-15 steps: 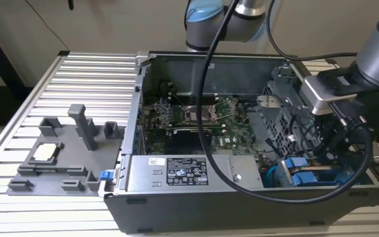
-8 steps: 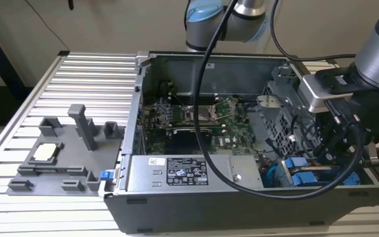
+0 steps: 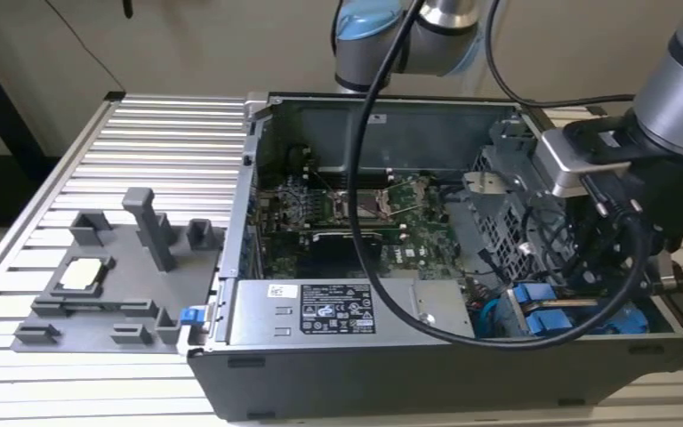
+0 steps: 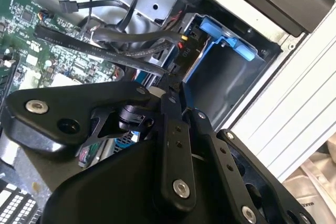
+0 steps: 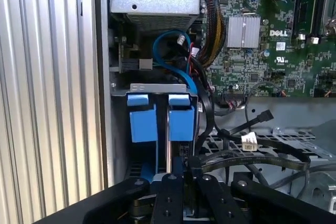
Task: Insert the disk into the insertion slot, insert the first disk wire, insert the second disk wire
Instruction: 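Insert the second disk wire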
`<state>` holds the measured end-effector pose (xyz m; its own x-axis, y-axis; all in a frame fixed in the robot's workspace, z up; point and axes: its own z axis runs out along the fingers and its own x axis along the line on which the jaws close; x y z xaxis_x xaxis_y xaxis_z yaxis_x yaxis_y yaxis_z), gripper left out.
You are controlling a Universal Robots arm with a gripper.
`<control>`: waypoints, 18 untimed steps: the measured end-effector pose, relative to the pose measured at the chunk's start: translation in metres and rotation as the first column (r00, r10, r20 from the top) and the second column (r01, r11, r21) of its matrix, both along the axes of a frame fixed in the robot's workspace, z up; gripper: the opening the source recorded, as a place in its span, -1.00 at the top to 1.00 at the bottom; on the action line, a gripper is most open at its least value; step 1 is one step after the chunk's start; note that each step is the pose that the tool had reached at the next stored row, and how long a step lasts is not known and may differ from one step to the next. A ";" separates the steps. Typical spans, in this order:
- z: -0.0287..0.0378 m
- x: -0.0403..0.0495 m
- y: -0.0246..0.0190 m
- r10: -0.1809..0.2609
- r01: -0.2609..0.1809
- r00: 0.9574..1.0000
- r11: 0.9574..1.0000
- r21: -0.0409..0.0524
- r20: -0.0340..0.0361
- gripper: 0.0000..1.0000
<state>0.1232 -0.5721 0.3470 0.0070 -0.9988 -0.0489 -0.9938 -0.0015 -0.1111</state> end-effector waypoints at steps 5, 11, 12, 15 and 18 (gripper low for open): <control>-0.0019 0.0000 0.0005 0.000 0.000 1.000 1.000 0.000 0.000 0.68; -0.0038 0.0016 0.0005 0.000 0.000 1.000 1.000 0.000 0.000 0.68; -0.0041 0.0019 0.0005 0.000 0.000 1.000 1.000 0.000 0.000 0.68; -0.0051 0.0023 0.0007 0.001 -0.001 1.000 1.000 0.001 0.000 0.68; -0.0060 0.0025 0.0012 0.001 -0.001 1.000 1.000 0.002 0.000 0.68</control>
<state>0.1257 -0.5709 0.3410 0.0080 -0.9987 -0.0509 -0.9938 -0.0023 -0.1113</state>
